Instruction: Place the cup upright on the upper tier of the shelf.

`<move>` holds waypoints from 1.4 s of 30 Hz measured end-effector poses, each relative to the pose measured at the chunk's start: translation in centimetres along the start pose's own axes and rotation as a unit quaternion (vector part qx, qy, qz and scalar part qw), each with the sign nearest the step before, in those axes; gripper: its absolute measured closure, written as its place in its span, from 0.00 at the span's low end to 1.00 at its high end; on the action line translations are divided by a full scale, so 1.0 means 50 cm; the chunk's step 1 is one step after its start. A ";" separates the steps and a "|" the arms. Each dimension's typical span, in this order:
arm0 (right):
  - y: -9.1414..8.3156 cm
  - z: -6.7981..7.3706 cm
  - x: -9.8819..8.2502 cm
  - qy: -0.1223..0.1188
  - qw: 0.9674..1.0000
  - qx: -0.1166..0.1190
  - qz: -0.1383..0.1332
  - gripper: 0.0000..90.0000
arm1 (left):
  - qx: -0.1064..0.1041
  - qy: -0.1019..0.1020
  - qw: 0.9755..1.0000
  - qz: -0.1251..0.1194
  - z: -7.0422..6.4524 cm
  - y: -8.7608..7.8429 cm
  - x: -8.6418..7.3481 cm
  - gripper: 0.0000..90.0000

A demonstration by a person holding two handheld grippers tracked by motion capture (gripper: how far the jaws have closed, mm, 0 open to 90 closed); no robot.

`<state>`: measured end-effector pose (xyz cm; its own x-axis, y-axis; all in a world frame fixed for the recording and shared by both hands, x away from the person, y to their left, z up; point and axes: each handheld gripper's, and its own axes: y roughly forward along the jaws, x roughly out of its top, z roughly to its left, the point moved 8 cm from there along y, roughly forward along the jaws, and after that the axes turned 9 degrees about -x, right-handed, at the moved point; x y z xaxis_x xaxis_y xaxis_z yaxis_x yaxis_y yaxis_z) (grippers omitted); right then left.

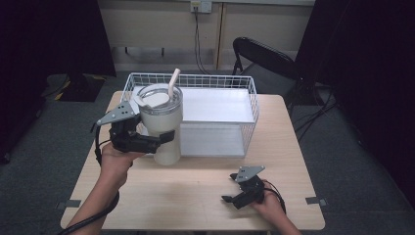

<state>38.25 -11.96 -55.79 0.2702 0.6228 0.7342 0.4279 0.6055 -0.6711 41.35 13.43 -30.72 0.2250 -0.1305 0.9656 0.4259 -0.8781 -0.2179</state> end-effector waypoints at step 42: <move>0.000 0.000 0.000 0.000 1.000 0.000 0.000 0.15 | -0.001 0.002 1.000 -0.006 0.001 0.027 0.132 0.09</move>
<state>38.25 -11.97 -55.79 0.2697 0.6233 0.7340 0.4281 0.6052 -0.6712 43.48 11.41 -24.65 0.2171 -0.1219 0.9685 0.4260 -0.8809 -0.2063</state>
